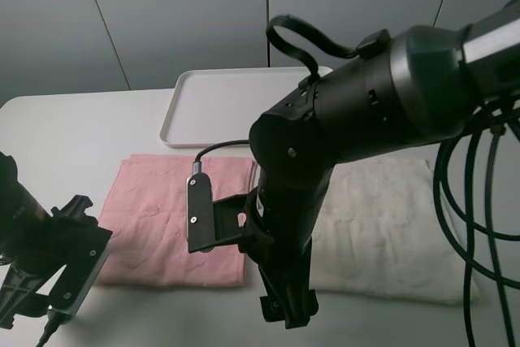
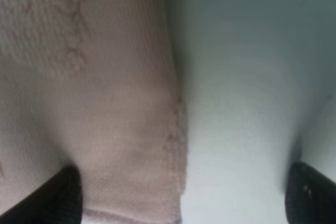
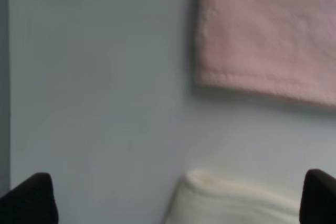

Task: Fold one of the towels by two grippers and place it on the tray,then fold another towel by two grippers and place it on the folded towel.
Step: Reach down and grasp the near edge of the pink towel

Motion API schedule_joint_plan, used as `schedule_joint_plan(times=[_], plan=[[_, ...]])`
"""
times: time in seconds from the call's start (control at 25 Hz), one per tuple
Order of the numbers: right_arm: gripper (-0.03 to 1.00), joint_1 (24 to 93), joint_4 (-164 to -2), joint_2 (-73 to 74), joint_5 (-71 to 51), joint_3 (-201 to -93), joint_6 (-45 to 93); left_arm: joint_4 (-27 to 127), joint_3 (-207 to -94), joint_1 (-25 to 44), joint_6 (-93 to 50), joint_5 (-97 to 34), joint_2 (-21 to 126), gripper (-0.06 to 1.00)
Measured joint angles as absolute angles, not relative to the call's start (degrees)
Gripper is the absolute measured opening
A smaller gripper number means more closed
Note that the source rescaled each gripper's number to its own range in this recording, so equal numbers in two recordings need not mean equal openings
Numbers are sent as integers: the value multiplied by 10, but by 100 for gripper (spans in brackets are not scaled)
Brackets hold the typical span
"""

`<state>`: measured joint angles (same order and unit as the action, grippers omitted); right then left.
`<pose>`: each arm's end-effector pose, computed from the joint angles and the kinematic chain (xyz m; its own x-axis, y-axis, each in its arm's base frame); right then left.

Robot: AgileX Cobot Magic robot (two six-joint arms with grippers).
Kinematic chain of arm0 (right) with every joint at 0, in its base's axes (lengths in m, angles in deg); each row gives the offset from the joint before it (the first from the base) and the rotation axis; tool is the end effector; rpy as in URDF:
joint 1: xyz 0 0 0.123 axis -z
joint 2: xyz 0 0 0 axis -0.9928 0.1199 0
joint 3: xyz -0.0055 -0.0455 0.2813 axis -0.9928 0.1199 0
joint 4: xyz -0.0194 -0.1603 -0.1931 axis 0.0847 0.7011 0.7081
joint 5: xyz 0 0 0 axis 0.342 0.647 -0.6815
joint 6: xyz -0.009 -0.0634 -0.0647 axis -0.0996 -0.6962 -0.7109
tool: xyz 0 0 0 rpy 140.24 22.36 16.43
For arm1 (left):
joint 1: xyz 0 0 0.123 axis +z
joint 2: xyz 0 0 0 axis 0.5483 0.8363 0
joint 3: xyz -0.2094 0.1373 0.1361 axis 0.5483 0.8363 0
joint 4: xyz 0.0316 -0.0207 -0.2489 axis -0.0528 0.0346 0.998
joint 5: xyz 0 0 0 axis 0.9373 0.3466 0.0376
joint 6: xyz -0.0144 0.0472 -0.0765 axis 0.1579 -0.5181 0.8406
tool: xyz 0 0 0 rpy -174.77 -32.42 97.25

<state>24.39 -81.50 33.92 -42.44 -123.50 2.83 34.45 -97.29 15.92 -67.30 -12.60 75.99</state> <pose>0.1580 0.2738 0.1285 0.1384 -0.9859 -0.0936 -0.9897 -0.1411 0.0231 0.1913 -0.0583 0.0897 0.1505 0.9886 0.0089 0.9880 -0.1507 0.0348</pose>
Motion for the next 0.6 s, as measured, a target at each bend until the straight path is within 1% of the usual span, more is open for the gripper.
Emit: schedule_joint_plan(times=[0.24, 0.6], plan=[[100, 193, -816, 383, -408, -1253, 37, 345, -973, 159, -673, -127, 760, 100], [100, 186, -808, 419, -418, -1322, 87, 343, -973, 159, -674, -127, 761, 100]])
